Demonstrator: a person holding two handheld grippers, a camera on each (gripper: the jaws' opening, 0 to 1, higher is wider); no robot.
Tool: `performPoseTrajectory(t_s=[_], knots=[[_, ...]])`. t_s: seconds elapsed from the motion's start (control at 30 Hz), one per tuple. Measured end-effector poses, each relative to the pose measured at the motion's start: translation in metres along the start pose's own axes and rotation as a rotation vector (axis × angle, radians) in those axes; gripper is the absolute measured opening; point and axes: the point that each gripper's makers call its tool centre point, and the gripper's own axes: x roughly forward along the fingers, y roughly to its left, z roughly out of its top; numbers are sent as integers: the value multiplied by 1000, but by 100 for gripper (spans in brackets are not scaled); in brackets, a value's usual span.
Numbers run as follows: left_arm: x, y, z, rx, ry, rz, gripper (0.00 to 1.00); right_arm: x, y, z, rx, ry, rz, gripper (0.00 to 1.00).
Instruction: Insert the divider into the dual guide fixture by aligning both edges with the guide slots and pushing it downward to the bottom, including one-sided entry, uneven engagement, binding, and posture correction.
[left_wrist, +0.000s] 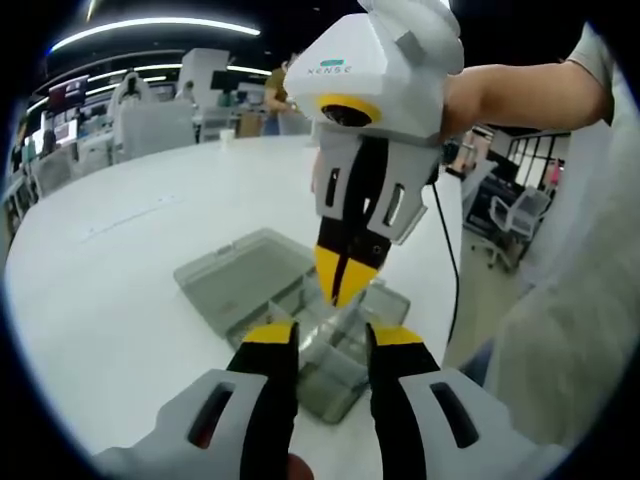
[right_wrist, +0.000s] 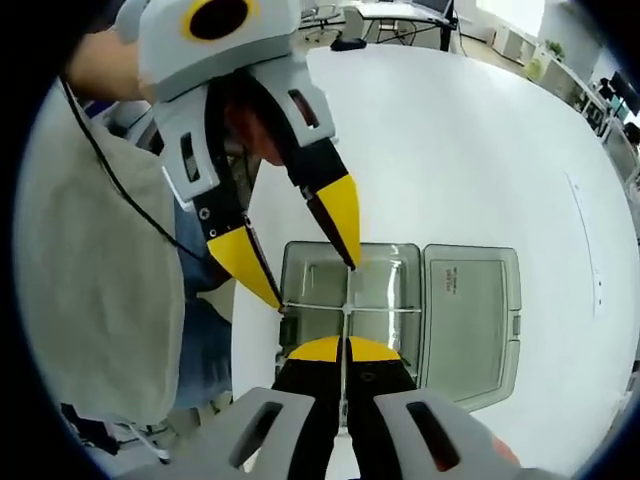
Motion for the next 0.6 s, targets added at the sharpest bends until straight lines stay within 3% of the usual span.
performPoseTrajectory(t_s=[0.6], knots=[[-1, 3, -2, -4, 6, 6, 26, 12, 1, -4, -24, 14, 15, 0]])
